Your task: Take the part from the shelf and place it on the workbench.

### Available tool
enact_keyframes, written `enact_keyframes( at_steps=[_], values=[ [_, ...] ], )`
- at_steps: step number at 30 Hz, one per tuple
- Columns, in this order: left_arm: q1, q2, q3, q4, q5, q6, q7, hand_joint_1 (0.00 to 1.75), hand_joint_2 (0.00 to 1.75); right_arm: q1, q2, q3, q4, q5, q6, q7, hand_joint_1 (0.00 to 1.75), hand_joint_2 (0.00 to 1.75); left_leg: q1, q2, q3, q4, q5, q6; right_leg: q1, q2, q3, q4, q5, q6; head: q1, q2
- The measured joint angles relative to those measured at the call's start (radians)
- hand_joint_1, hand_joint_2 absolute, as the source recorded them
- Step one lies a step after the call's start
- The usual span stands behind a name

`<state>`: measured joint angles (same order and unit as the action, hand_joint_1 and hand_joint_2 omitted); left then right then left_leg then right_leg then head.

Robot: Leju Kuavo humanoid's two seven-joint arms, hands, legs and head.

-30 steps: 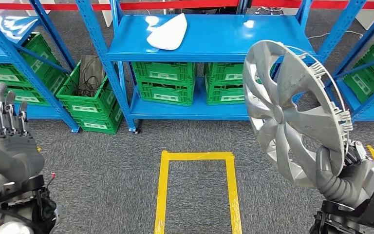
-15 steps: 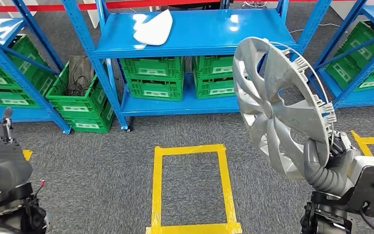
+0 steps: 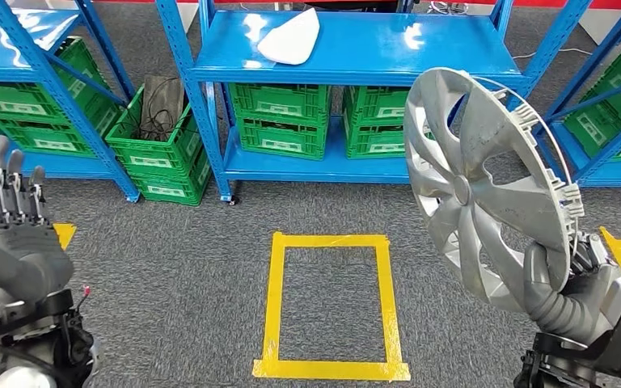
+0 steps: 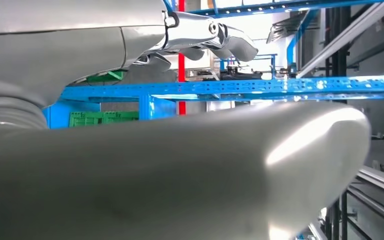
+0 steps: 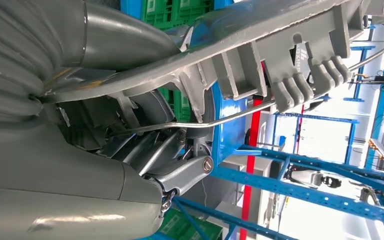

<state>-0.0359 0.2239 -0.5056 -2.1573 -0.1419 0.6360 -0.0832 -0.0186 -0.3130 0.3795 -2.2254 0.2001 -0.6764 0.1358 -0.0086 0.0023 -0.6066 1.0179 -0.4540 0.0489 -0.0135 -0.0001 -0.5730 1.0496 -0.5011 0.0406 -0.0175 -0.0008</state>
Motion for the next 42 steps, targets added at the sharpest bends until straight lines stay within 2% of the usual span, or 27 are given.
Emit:
enact_keyframes(
  at_steps=[1,3,5,7,9,10,11,12,14,15,16,19,20,22,24,25,26,27,30,31,34,36,37,39,40,41,42],
  values=[
    [0.000,0.000,0.000,0.000,0.000,0.000,0.000,0.00,0.00,-0.001,0.000,0.000,0.000,0.000,0.000,0.000,1.75,1.75,-0.001,0.000,-0.006,0.004,0.003,-0.005,0.003,0.000,0.013,-0.024,0.001,-0.004,0.001,0.000],
    [-0.001,0.000,-0.001,0.000,-0.001,0.000,0.000,0.00,0.00,-0.002,0.000,0.000,0.000,0.001,0.000,0.000,1.75,1.75,0.000,0.001,-0.015,0.006,0.013,-0.018,0.005,0.001,0.013,-0.031,0.007,-0.014,0.001,0.000],
    [-0.001,0.000,-0.001,0.000,-0.002,0.001,0.000,0.00,0.00,-0.003,0.000,0.000,0.000,0.001,0.000,0.000,1.75,1.75,0.002,-0.001,-0.030,0.022,-0.002,-0.030,0.001,-0.002,0.009,-0.040,0.021,-0.026,-0.001,0.000],
    [-0.001,0.001,-0.002,0.000,-0.002,0.001,0.000,0.00,0.00,-0.005,0.000,0.000,0.000,0.002,0.000,0.000,1.75,1.75,0.006,-0.003,-0.066,0.105,-0.064,-0.040,-0.003,-0.006,0.002,-0.047,0.035,-0.035,-0.013,0.000],
    [-0.001,0.002,-0.002,0.000,-0.003,0.001,0.000,0.00,0.00,-0.005,0.000,0.000,0.000,0.002,0.001,0.000,1.75,1.75,0.012,-0.003,-0.108,0.229,-0.130,-0.048,-0.003,-0.006,-0.014,-0.047,0.046,-0.038,-0.028,0.000],
    [-0.001,0.002,-0.002,0.000,-0.003,0.000,0.000,0.00,0.00,-0.005,0.001,0.000,0.000,0.002,0.002,0.000,1.75,1.75,0.014,-0.003,-0.116,0.265,-0.143,-0.051,-0.003,-0.006,-0.022,-0.045,0.051,-0.038,-0.033,0.000],
    [-0.001,0.002,-0.002,0.000,-0.003,0.000,0.000,0.00,0.00,-0.005,0.001,0.000,0.000,0.002,0.002,0.000,1.75,1.75,0.015,-0.003,-0.106,0.264,-0.139,-0.051,-0.002,-0.005,-0.030,-0.044,0.057,-0.037,-0.037,0.000],
    [-0.001,0.002,-0.002,0.000,-0.008,0.001,0.001,0.00,0.00,-0.005,0.001,0.000,0.000,0.002,0.003,0.000,1.75,1.75,0.015,-0.003,-0.075,0.224,-0.121,-0.049,-0.002,-0.005,-0.038,-0.044,0.063,-0.036,-0.040,0.000],
    [-0.005,0.002,-0.002,0.000,-0.047,0.007,0.012,0.00,0.00,-0.005,0.001,0.000,0.000,0.000,0.003,0.000,1.75,1.75,0.013,-0.003,0.021,0.079,-0.080,-0.039,0.000,-0.004,-0.048,-0.043,0.074,-0.031,-0.046,0.000],
    [-0.009,0.002,-0.001,-0.001,-0.077,0.011,0.021,0.00,0.00,-0.007,0.001,0.001,0.000,-0.001,0.004,0.000,1.75,1.75,0.010,-0.003,0.055,0.020,-0.069,-0.033,0.001,-0.004,-0.052,-0.043,0.080,-0.027,-0.046,0.000],
    [-0.013,0.003,-0.001,-0.002,-0.104,0.013,0.030,0.00,0.00,-0.010,0.001,0.001,0.000,-0.004,0.005,0.000,1.75,1.75,0.007,-0.003,0.073,-0.015,-0.064,-0.028,0.000,-0.004,-0.055,-0.043,0.085,-0.021,-0.045,0.000],
    [-0.020,0.007,0.001,-0.005,-0.125,0.009,0.044,0.00,0.00,-0.017,0.001,0.002,0.000,-0.010,0.008,0.000,1.75,1.75,0.002,-0.002,0.074,-0.034,-0.048,-0.013,-0.005,-0.005,-0.060,-0.046,0.099,-0.002,-0.046,0.000],
    [-0.023,0.007,0.001,-0.006,-0.122,0.007,0.047,0.00,0.00,-0.018,0.001,0.002,0.001,-0.011,0.008,0.000,1.75,1.75,0.004,-0.001,0.076,-0.040,-0.038,-0.008,-0.005,-0.004,-0.067,-0.039,0.091,0.002,-0.045,0.000],
    [-0.030,0.007,0.001,-0.006,-0.115,0.004,0.048,0.00,0.00,-0.022,0.000,0.002,0.002,-0.012,0.009,0.000,1.75,1.75,0.011,0.001,0.072,-0.049,-0.017,-0.001,-0.007,-0.003,-0.098,0.031,0.032,0.008,-0.036,0.000],
    [-0.032,0.008,0.001,-0.006,-0.105,0.002,0.047,0.00,0.00,-0.026,0.000,0.003,0.004,-0.014,0.010,0.000,1.75,1.75,0.010,0.001,0.051,-0.044,-0.004,0.002,-0.008,-0.003,-0.139,0.159,-0.049,0.014,-0.022,0.000],
    [-0.031,0.008,0.001,-0.005,-0.099,0.002,0.045,0.00,0.00,-0.027,0.000,0.005,0.005,-0.015,0.010,0.000,1.75,1.75,0.010,0.001,0.039,-0.039,0.001,0.002,-0.008,-0.003,-0.149,0.208,-0.071,0.016,-0.017,0.000],
    [-0.031,0.008,0.002,-0.005,-0.095,0.001,0.043,0.00,0.00,-0.027,0.000,0.006,0.007,-0.016,0.009,0.000,1.75,1.75,0.010,0.001,0.026,-0.033,0.005,0.001,-0.009,-0.003,-0.144,0.225,-0.076,0.018,-0.013,0.000],
    [-0.031,0.008,0.002,-0.005,-0.092,0.001,0.040,0.00,0.00,-0.027,0.000,0.007,0.008,-0.018,0.009,0.000,1.75,1.75,0.011,0.001,0.014,-0.025,0.008,-0.001,-0.009,-0.003,-0.120,0.200,-0.064,0.018,-0.009,0.000],
    [-0.031,0.009,0.003,-0.006,-0.086,0.002,0.035,0.00,0.00,-0.030,0.000,0.009,0.009,-0.021,0.008,0.000,1.75,1.75,0.010,0.000,-0.015,-0.001,0.015,-0.010,-0.009,-0.003,-0.007,0.021,-0.015,0.014,0.001,0.000],
    [-0.031,0.009,0.004,-0.006,-0.084,0.002,0.035,0.00,0.00,-0.031,0.000,0.009,0.010,-0.023,0.008,0.000,1.75,1.75,0.009,0.000,-0.023,0.005,0.018,-0.016,-0.007,-0.002,0.010,-0.011,-0.010,0.009,0.002,0.000],
    [-0.029,0.010,0.005,-0.006,-0.077,0.008,0.034,0.00,0.00,-0.032,0.000,0.012,0.011,-0.025,0.007,-0.001,1.75,1.75,0.009,0.000,-0.033,0.007,0.033,-0.035,-0.001,0.000,0.009,-0.019,0.003,-0.012,0.001,0.000],
    [-0.029,0.011,0.008,-0.006,-0.073,0.013,0.034,0.00,0.00,-0.032,0.000,0.014,0.012,-0.025,0.007,-0.001,1.75,1.75,0.011,-0.001,-0.049,0.031,0.009,-0.045,-0.004,-0.003,0.004,-0.025,0.017,-0.027,-0.005,0.000],
    [-0.029,0.012,0.010,-0.006,-0.072,0.013,0.034,0.00,0.00,-0.033,0.000,0.014,0.012,-0.025,0.007,-0.002,1.75,1.75,0.012,-0.001,-0.067,0.072,-0.023,-0.049,-0.006,-0.004,-0.001,-0.028,0.024,-0.033,-0.010,0.000],
    [-0.028,0.015,0.012,-0.005,-0.070,0.014,0.034,0.00,0.00,-0.033,0.000,0.015,0.012,-0.025,0.007,-0.002,1.75,1.75,0.014,-0.001,-0.115,0.202,-0.102,-0.055,-0.005,-0.005,-0.018,-0.030,0.038,-0.039,-0.025,0.000],
    [-0.027,0.015,0.012,-0.005,-0.069,0.014,0.034,0.00,0.00,-0.032,0.000,0.015,0.012,-0.025,0.007,-0.002,1.75,1.75,0.014,-0.001,-0.135,0.261,-0.130,-0.057,-0.003,-0.005,-0.028,-0.029,0.046,-0.040,-0.031,0.000],
    [-0.027,0.015,0.013,-0.005,-0.068,0.014,0.034,0.00,0.00,-0.032,0.000,0.015,0.013,-0.025,0.007,-0.002,1.75,1.75,0.014,-0.001,-0.140,0.293,-0.141,-0.056,-0.001,-0.005,-0.038,-0.029,0.053,-0.041,-0.036,0.000],
    [-0.027,0.015,0.013,-0.005,-0.068,0.014,0.034,0.00,0.00,-0.032,0.000,0.016,0.013,-0.025,0.007,-0.002,1.75,1.75,0.014,-0.001,-0.123,0.283,-0.136,-0.053,0.001,-0.005,-0.048,-0.029,0.061,-0.041,-0.040,0.000]
  ],
)
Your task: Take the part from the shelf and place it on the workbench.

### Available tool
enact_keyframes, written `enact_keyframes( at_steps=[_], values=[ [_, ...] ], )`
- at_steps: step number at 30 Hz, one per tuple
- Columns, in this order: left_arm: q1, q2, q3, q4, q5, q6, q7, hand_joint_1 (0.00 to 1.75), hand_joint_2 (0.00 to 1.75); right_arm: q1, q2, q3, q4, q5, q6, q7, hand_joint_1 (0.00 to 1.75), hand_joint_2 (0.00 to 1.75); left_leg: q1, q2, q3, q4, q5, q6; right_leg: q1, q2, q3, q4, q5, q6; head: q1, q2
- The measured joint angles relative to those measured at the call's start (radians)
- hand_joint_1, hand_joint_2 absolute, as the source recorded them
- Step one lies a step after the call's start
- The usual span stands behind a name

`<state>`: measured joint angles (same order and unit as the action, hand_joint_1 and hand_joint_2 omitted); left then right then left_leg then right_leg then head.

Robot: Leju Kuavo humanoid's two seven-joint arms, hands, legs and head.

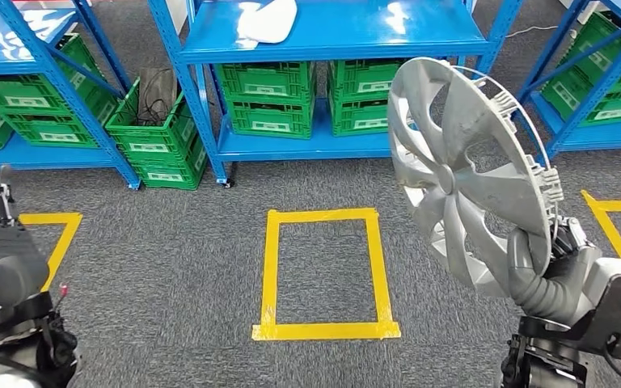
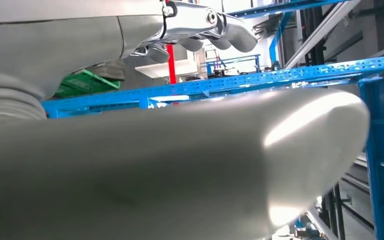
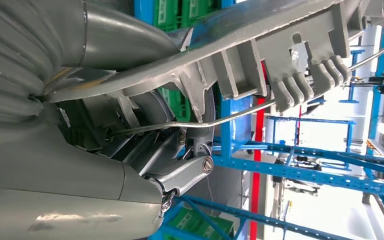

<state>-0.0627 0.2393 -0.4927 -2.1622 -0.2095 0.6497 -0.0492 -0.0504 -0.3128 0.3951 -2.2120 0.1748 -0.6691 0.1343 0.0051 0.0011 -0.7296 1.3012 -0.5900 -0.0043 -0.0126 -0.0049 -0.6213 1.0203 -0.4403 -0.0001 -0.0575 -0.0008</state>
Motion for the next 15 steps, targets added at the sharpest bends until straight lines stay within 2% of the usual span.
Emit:
enact_keyframes(
  at_steps=[1,3,4,5,7,8,9,11,13,14,15],
  values=[
    [0.000,0.000,0.000,0.000,0.000,0.000,0.000,0.00,0.00,0.000,0.000,0.000,0.001,0.000,0.000,0.000,1.75,1.75,-0.002,0.000,0.039,-0.051,0.019,0.006,0.003,0.001,-0.009,0.000,0.007,0.000,-0.003,0.000],
    [-0.001,0.000,0.002,-0.001,0.000,0.000,0.000,0.00,0.00,0.000,0.000,0.000,0.001,0.000,0.000,0.000,1.75,1.75,-0.009,0.000,0.145,-0.205,0.056,0.026,0.006,0.002,-0.019,0.000,0.020,0.003,-0.005,0.000],
    [-0.002,0.000,0.003,-0.002,0.000,0.000,-0.001,0.00,0.00,0.000,0.000,0.000,0.001,0.000,0.000,0.000,1.75,1.75,-0.015,0.002,0.181,-0.264,0.065,0.035,0.005,0.002,-0.021,-0.001,0.026,0.007,-0.004,0.000],
    [-0.003,0.001,0.005,-0.003,0.000,0.000,-0.001,0.00,0.00,0.000,0.000,0.000,0.001,0.000,0.000,0.000,1.75,1.75,-0.020,0.004,0.199,-0.296,0.068,0.041,0.003,0.001,-0.022,-0.002,0.031,0.012,-0.004,0.000],
    [-0.002,0.002,0.007,-0.004,0.000,0.000,-0.002,0.00,0.00,-0.001,0.000,0.001,0.001,0.000,-0.001,0.000,1.75,1.75,-0.026,0.006,0.200,-0.312,0.080,0.047,-0.001,-0.001,-0.023,-0.008,0.043,0.025,-0.006,0.000],
    [-0.003,0.003,0.008,-0.004,0.000,0.000,-0.001,0.00,0.00,0.000,0.000,0.001,0.001,0.000,-0.001,0.000,1.75,1.75,-0.024,0.007,0.201,-0.317,0.089,0.050,-0.001,0.000,-0.026,-0.006,0.043,0.031,-0.008,0.000],
    [-0.002,0.003,0.008,-0.003,0.000,0.000,-0.001,0.00,0.00,0.000,0.000,0.001,0.001,0.000,-0.001,0.000,1.75,1.75,-0.020,0.008,0.201,-0.323,0.100,0.052,-0.001,0.001,-0.035,0.004,0.030,0.037,-0.007,0.000],
    [-0.003,0.003,0.008,-0.003,0.000,0.000,0.000,0.00,0.00,0.000,-0.001,0.001,0.001,0.000,-0.001,0.000,1.75,1.75,-0.013,0.009,0.192,-0.329,0.121,0.057,-0.002,0.003,-0.070,0.087,-0.038,0.047,0.005,0.000],
    [-0.001,0.003,0.008,-0.003,0.000,0.000,0.000,0.00,0.00,0.000,-0.001,0.001,0.001,0.000,-0.001,0.000,1.75,1.75,-0.013,0.009,0.168,-0.325,0.135,0.060,-0.005,0.002,-0.109,0.217,-0.114,0.056,0.019,0.000],
    [0.000,0.003,0.007,-0.003,0.000,0.000,0.000,0.00,0.00,0.001,-0.001,0.001,0.002,0.000,-0.001,0.000,1.75,1.75,-0.013,0.009,0.155,-0.321,0.140,0.059,-0.006,0.002,-0.113,0.255,-0.128,0.059,0.023,0.000],
    [0.000,0.003,0.007,-0.002,0.000,0.000,0.000,0.00,0.00,0.001,-0.001,0.001,0.003,0.000,-0.001,0.000,1.75,1.75,-0.013,0.009,0.143,-0.315,0.144,0.058,-0.007,0.002,-0.101,0.257,-0.126,0.061,0.026,0.000]
  ],
)
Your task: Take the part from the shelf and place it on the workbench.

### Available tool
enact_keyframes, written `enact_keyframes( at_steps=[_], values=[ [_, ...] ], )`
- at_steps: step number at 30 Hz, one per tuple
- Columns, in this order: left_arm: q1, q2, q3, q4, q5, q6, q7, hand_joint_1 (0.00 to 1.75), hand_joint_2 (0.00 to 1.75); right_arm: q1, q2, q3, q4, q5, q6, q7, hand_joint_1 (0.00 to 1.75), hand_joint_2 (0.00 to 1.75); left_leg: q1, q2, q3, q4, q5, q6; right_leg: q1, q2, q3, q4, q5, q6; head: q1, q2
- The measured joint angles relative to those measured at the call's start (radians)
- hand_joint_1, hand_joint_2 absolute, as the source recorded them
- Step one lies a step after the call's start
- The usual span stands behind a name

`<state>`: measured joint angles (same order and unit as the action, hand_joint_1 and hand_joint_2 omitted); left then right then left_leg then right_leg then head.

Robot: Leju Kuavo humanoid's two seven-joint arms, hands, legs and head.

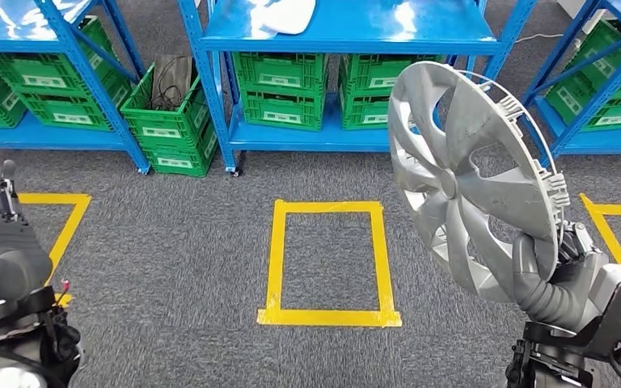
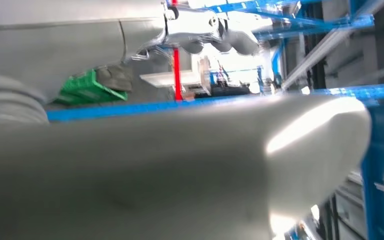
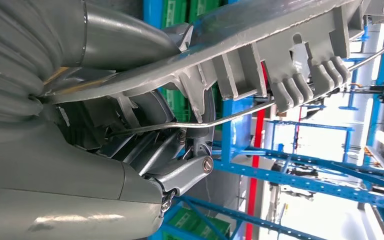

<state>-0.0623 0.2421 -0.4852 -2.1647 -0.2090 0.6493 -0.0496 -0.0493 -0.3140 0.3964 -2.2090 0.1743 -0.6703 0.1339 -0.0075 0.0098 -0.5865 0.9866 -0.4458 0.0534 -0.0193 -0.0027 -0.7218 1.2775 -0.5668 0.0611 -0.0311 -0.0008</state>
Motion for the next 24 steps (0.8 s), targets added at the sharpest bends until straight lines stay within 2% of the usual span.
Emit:
enact_keyframes(
  at_steps=[1,3,4,5,7,9,16,24],
  values=[
    [0.001,0.000,0.000,0.000,0.000,0.000,0.000,0.00,0.00,0.000,0.000,0.000,0.001,0.000,0.000,0.000,1.75,1.75,0.001,0.000,-0.010,0.007,0.003,-0.002,-0.001,0.000,0.033,-0.041,0.018,0.001,0.003,0.000],
    [0.002,0.000,0.000,0.000,0.000,0.000,0.000,0.00,0.00,-0.001,0.000,0.000,0.002,0.000,0.000,0.000,1.75,1.75,0.000,0.000,-0.027,0.024,0.005,-0.007,0.000,-0.001,0.118,-0.176,0.049,-0.003,0.009,0.000],
    [0.003,0.000,0.000,0.000,0.000,0.000,0.000,0.00,0.00,-0.001,0.000,0.000,0.002,0.000,0.000,0.000,1.75,1.75,-0.001,0.000,-0.033,0.031,0.007,-0.011,0.001,-0.001,0.148,-0.224,0.057,-0.008,0.010,0.000],
    [0.003,0.000,0.000,0.000,0.000,0.000,0.000,0.00,0.00,-0.002,0.000,0.000,0.002,0.000,0.000,0.000,1.75,1.75,-0.002,0.000,-0.039,0.036,0.007,-0.015,0.003,0.000,0.162,-0.250,0.058,-0.015,0.010,0.000],
    [0.004,0.000,0.000,-0.001,0.000,0.000,0.000,0.00,0.00,-0.001,0.000,0.000,0.003,0.000,0.001,-0.001,1.75,1.75,-0.003,0.000,-0.046,0.039,0.008,-0.009,0.006,0.001,0.165,-0.256,0.064,-0.025,0.007,0.000],
    [0.004,0.001,0.001,-0.001,0.000,0.000,-0.001,0.00,0.00,-0.001,0.000,0.001,0.003,0.000,0.001,-0.001,1.75,1.75,-0.003,-0.001,-0.046,0.036,0.011,0.000,0.007,0.000,0.163,-0.257,0.067,-0.028,0.003,0.000],
    [0.009,0.001,0.001,-0.001,0.000,-0.001,-0.002,0.00,0.00,-0.002,0.001,0.002,0.003,0.000,0.006,-0.001,1.75,1.75,-0.001,-0.001,-0.043,0.024,0.028,-0.018,0.010,-0.001,0.161,-0.257,0.073,-0.038,-0.012,0.000],
    [0.010,0.001,0.000,-0.001,0.000,-0.012,-0.002,0.00,0.00,-0.018,0.003,0.008,0.011,-0.002,0.024,-0.001,1.75,1.75,-0.001,-0.001,-0.045,0.024,0.027,-0.025,0.009,-0.001,0.161,-0.260,0.074,-0.037,-0.011,0.000]
  ],
)
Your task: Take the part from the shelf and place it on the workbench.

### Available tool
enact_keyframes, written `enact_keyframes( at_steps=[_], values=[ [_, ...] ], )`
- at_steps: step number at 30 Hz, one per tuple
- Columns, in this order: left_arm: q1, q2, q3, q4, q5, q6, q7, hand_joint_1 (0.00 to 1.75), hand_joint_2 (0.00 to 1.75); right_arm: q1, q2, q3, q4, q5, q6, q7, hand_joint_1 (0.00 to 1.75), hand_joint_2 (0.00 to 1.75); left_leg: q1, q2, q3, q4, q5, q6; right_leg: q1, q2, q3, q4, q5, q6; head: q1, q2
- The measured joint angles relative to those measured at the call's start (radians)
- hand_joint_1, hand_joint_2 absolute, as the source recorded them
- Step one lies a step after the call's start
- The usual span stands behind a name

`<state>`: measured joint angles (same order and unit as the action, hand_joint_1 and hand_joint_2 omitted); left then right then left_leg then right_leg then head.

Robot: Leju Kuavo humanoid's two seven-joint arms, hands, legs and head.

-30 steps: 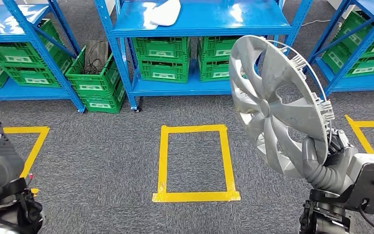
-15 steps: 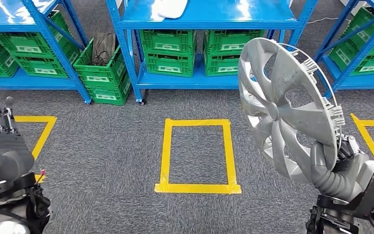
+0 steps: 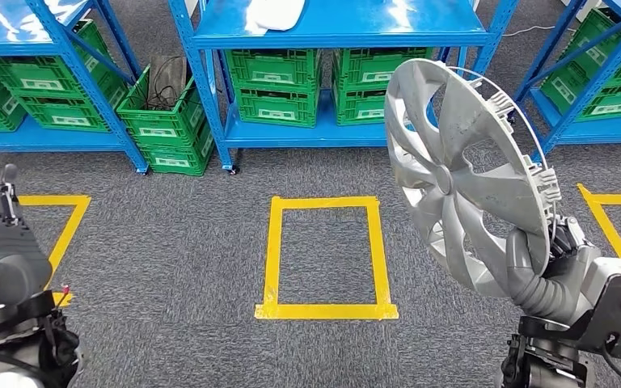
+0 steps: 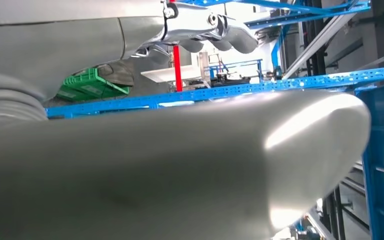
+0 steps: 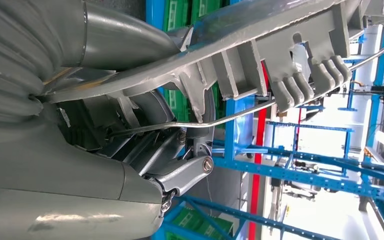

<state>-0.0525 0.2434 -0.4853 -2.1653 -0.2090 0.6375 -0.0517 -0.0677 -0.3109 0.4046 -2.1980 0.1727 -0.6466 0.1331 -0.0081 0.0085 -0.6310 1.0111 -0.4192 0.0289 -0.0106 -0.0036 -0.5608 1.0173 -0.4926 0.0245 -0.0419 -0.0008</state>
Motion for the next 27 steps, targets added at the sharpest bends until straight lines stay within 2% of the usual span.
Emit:
enact_keyframes(
  at_steps=[3,5,8,9,10,11,12,13,14,15,18,20,21,23,24,25,26,27],
  values=[
    [0.000,0.000,0.000,0.000,0.000,-0.002,-0.001,0.00,0.00,-0.008,0.001,0.005,0.003,-0.002,0.006,0.000,1.75,1.75,0.002,-0.001,0.008,-0.018,0.003,0.012,-0.002,-0.001,0.004,-0.014,0.004,0.010,-0.004,0.000],
    [-0.001,0.000,-0.001,-0.001,0.002,-0.002,-0.004,0.00,0.00,-0.015,0.001,0.008,0.005,-0.004,0.008,0.000,1.75,1.75,0.012,0.000,0.029,-0.053,0.017,0.017,0.000,0.001,-0.011,0.016,-0.018,0.018,-0.004,0.000],
    [-0.001,-0.001,-0.002,0.000,0.005,-0.003,-0.005,0.00,0.00,-0.025,0.002,0.012,0.008,-0.009,0.010,-0.002,1.75,1.75,0.018,0.000,0.038,-0.067,0.024,0.017,-0.009,0.003,-0.094,0.185,-0.096,0.033,0.012,0.000],
    [-0.001,-0.001,-0.002,0.001,0.006,-0.003,-0.005,0.00,0.00,-0.026,0.002,0.015,0.009,-0.012,0.012,-0.001,1.75,1.75,0.020,-0.001,0.037,-0.065,0.023,0.015,-0.013,0.003,-0.116,0.224,-0.104,0.039,0.016,0.000],
    [-0.001,-0.001,-0.003,0.002,0.006,-0.003,-0.005,0.00,0.00,-0.026,0.002,0.017,0.011,-0.015,0.014,-0.001,1.75,1.75,0.022,-0.003,0.035,-0.061,0.021,0.012,-0.018,0.003,-0.122,0.230,-0.093,0.045,0.019,0.000],
    [-0.001,-0.001,-0.003,0.002,0.006,-0.003,-0.005,0.00,0.00,-0.026,0.002,0.020,0.014,-0.016,0.015,0.000,1.75,1.75,0.026,-0.005,0.033,-0.053,0.018,0.007,-0.023,0.003,-0.109,0.196,-0.065,0.051,0.021,0.000],
    [-0.001,-0.001,-0.003,0.002,0.006,-0.003,-0.005,0.00,0.00,-0.027,0.002,0.022,0.015,-0.018,0.016,0.000,1.75,1.75,0.031,-0.008,0.029,-0.042,0.012,0.000,-0.028,0.002,-0.080,0.133,-0.029,0.058,0.023,0.000],
    [-0.001,-0.001,-0.003,0.002,0.006,-0.002,-0.005,0.00,0.00,-0.028,0.002,0.023,0.017,-0.018,0.016,0.000,1.75,1.75,0.033,-0.010,0.024,-0.030,0.006,-0.009,-0.030,0.005,-0.053,0.073,-0.006,0.062,0.027,0.000],
    [-0.001,-0.001,-0.003,0.002,0.007,-0.002,-0.005,0.00,0.00,-0.030,0.002,0.025,0.018,-0.018,0.016,0.000,1.75,1.75,0.034,-0.012,0.018,-0.017,0.000,-0.018,-0.031,0.009,-0.029,0.026,0.009,0.060,0.032,0.000],
    [-0.001,-0.001,-0.003,0.002,0.007,-0.002,-0.006,0.00,0.00,-0.031,0.002,0.026,0.019,-0.018,0.016,0.000,1.75,1.75,0.034,-0.014,0.012,-0.008,-0.003,-0.026,-0.029,0.012,-0.017,0.004,0.011,0.052,0.035,0.000],
    [0.000,-0.001,-0.002,0.002,0.008,-0.003,-0.008,0.00,0.00,-0.032,0.002,0.029,0.022,-0.019,0.017,0.001,1.75,1.75,0.036,-0.017,0.003,-0.003,-0.001,-0.043,-0.024,0.015,-0.017,0.007,0.011,0.019,0.033,0.000],
    [0.000,-0.001,-0.002,0.002,0.009,-0.003,-0.008,0.00,0.00,-0.033,0.002,0.032,0.022,-0.019,0.018,0.001,1.75,1.75,0.038,-0.015,-0.018,0.032,-0.026,-0.049,-0.025,0.013,-0.016,0.004,0.016,0.005,0.026,0.000],
    [0.000,-0.001,-0.001,0.002,0.009,-0.003,-0.008,0.00,0.00,-0.034,0.002,0.032,0.022,-0.020,0.018,0.001,1.75,1.75,0.038,-0.013,-0.040,0.075,-0.050,-0.049,-0.025,0.012,-0.015,0.003,0.017,0.000,0.020,0.000],
    [0.000,-0.001,-0.001,0.003,0.010,-0.003,-0.007,0.00,0.00,-0.033,0.002,0.033,0.023,-0.023,0.017,0.001,1.75,1.75,0.038,-0.012,-0.104,0.211,-0.108,-0.049,-0.020,0.012,-0.016,0.003,0.018,-0.005,0.005,0.000],
    [0.001,-0.001,-0.001,0.003,0.010,-0.003,-0.007,0.00,0.00,-0.032,0.003,0.033,0.024,-0.024,0.017,0.001,1.75,1.75,0.037,-0.012,-0.130,0.263,-0.121,-0.048,-0.017,0.012,-0.017,0.003,0.017,-0.006,-0.002,0.000],
    [0.001,-0.001,-0.001,0.003,0.010,-0.003,-0.006,0.00,0.00,-0.030,0.003,0.033,0.025,-0.026,0.016,0.001,1.75,1.75,0.036,-0.012,-0.141,0.286,-0.120,-0.046,-0.014,0.012,-0.017,0.003,0.017,-0.007,-0.007,0.000],
    [0.001,-0.001,-0.001,0.004,0.010,-0.003,-0.005,0.00,0.00,-0.029,0.003,0.034,0.025,-0.028,0.016,0.001,1.75,1.75,0.034,-0.012,-0.131,0.266,-0.101,-0.041,-0.011,0.012,-0.016,0.003,0.016,-0.008,-0.011,0.000],
    [0.002,-0.001,-0.001,0.004,0.010,-0.003,-0.005,0.00,0.00,-0.028,0.003,0.034,0.025,-0.029,0.016,0.000,1.75,1.75,0.031,-0.012,-0.100,0.206,-0.069,-0.034,-0.008,0.012,-0.014,0.003,0.016,-0.008,-0.014,0.000]
  ],
)
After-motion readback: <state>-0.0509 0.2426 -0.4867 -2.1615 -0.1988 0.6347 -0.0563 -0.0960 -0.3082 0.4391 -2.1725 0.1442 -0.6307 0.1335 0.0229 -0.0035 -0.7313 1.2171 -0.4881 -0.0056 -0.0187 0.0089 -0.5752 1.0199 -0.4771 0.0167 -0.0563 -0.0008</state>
